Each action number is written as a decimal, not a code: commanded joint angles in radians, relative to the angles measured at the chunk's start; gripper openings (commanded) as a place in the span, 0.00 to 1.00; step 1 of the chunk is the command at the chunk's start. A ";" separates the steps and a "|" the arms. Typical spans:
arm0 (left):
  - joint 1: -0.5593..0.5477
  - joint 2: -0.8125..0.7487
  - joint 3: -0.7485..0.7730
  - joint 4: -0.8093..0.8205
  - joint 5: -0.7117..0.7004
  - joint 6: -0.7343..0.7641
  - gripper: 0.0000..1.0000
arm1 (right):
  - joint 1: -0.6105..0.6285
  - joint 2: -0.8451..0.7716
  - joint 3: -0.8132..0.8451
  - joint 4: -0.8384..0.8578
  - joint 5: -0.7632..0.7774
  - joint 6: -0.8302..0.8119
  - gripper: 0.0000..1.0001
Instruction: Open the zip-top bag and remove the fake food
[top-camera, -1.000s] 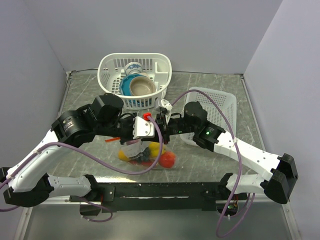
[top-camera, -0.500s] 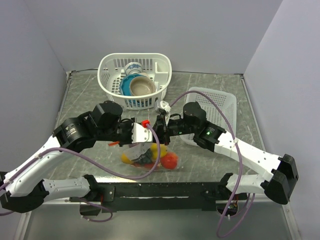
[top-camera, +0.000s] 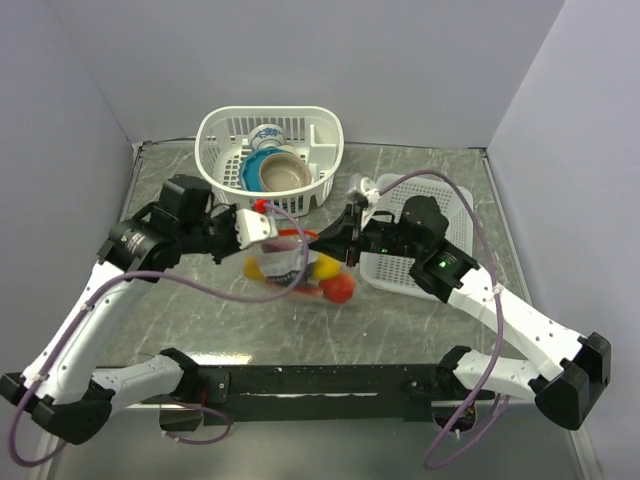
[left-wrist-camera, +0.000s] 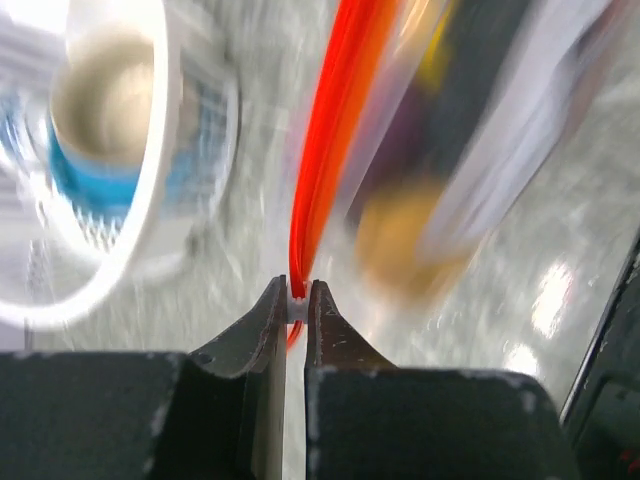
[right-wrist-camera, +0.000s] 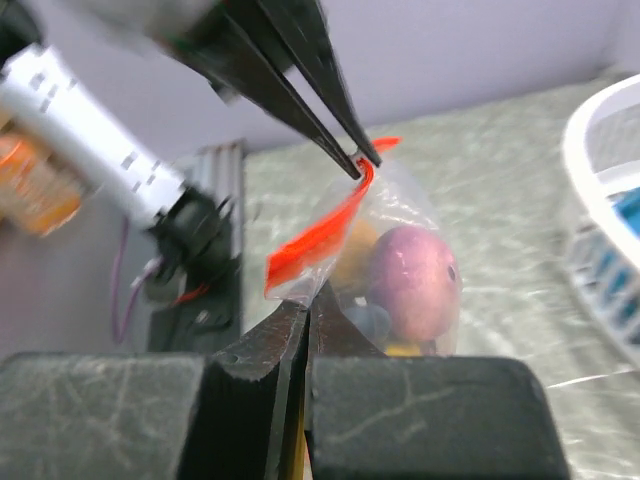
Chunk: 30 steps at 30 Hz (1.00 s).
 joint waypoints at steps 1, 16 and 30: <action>0.229 0.053 -0.043 -0.130 0.019 0.151 0.02 | -0.041 -0.049 -0.015 0.201 0.071 0.051 0.00; 0.656 0.255 0.086 -0.170 0.178 0.324 0.02 | -0.061 0.149 0.000 0.356 0.163 0.158 0.00; 0.620 0.231 0.183 -0.142 0.351 0.133 0.04 | -0.061 0.303 0.017 0.396 0.196 0.236 0.07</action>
